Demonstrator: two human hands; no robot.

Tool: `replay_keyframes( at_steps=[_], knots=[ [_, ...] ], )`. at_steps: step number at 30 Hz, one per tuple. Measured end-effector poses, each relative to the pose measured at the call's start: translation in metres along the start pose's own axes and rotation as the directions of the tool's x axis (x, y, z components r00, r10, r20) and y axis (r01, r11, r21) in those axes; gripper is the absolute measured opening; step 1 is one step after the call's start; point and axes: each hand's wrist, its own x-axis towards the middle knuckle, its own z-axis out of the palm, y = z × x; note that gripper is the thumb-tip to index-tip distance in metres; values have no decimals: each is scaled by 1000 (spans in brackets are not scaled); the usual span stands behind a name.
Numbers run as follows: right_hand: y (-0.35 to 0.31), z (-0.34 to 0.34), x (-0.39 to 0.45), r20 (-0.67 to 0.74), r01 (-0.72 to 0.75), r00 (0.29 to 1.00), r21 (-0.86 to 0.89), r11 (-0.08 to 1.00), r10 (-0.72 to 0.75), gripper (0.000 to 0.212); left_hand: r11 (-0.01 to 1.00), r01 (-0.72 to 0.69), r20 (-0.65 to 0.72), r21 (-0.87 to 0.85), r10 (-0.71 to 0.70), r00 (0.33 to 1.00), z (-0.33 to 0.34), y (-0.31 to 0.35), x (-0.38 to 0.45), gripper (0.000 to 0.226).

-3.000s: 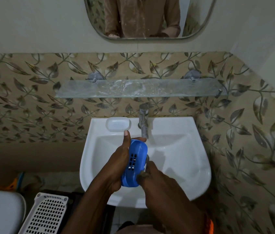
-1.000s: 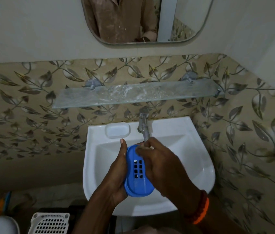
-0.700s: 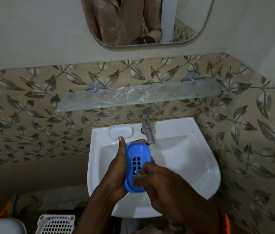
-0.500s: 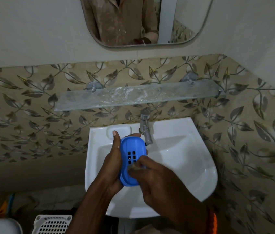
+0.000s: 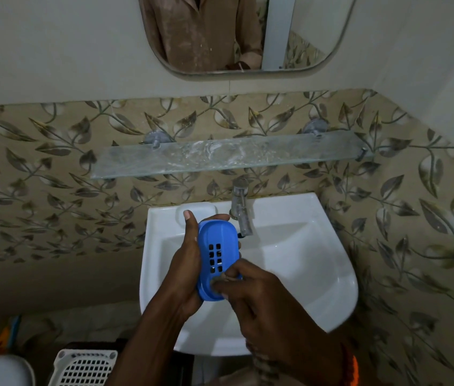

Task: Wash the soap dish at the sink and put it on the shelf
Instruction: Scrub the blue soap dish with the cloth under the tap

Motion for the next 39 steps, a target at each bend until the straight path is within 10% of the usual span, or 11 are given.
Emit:
replay_keyframes(
  at_steps=[5,12,17,34,39],
  knots=[
    [-6,5,0,-83,-1,997,35,999,4,28,999,26,15,-48,-25,1000,3,-9,-2,77],
    [-1,-18,-1,185,-81,975,-242,967,127,33,999,36,39,-11,-35,999,-8,-12,-4,77],
    [-3,-25,15,34,-74,995,-387,919,95,24,997,80,29,11,-80,996,-8,-11,-3,79],
    [-11,-7,10,58,-73,996,112,991,67,21,997,-2,34,-74,5,999,-2,-5,-2,75],
    [-9,-6,2,24,-76,997,-132,988,80,28,994,8,66,-107,-1,998,-6,1,-3,77]
  ],
)
